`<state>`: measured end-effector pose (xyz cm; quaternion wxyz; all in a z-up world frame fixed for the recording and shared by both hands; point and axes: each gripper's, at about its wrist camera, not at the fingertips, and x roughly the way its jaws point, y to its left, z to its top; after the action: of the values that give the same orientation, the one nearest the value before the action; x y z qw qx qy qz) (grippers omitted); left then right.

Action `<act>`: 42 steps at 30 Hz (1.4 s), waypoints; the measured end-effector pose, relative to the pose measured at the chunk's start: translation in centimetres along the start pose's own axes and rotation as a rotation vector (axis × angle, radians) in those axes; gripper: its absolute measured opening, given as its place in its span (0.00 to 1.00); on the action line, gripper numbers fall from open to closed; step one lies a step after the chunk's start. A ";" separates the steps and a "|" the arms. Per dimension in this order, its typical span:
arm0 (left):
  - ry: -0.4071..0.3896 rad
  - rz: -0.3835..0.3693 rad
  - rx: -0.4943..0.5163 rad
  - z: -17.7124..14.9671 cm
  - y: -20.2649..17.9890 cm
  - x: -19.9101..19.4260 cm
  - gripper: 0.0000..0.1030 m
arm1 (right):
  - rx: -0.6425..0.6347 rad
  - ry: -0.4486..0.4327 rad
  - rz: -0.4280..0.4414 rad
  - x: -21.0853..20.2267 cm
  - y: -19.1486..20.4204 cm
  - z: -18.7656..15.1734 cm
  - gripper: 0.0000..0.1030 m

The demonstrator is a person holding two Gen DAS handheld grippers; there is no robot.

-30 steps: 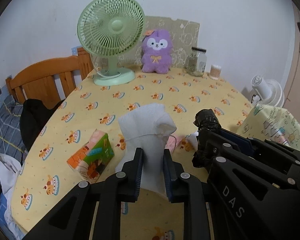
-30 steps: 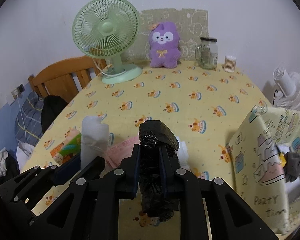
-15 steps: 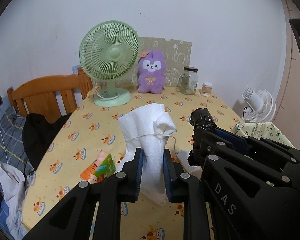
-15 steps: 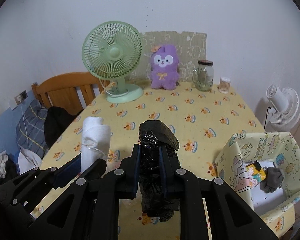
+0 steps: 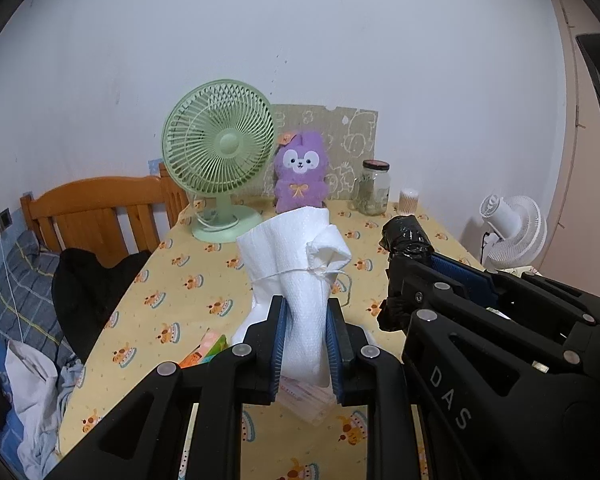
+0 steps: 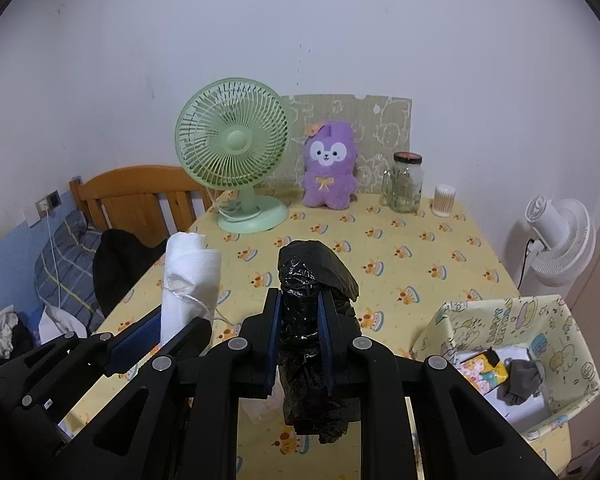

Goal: Organize soft objects
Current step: 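Carry the white cloth and black umbrella over the yellow box with both tools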

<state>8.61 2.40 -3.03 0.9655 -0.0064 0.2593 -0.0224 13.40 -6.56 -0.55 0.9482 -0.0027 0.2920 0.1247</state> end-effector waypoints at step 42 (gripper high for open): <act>-0.042 -0.112 0.093 2.1 -11.2 0.1 0.17 | 0.057 -0.071 -0.119 -4.8 -10.5 0.7 0.20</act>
<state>9.33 -8.78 -0.99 0.9673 0.0235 0.2367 -0.0884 12.42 -17.77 2.02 0.9635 0.0116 0.2608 0.0598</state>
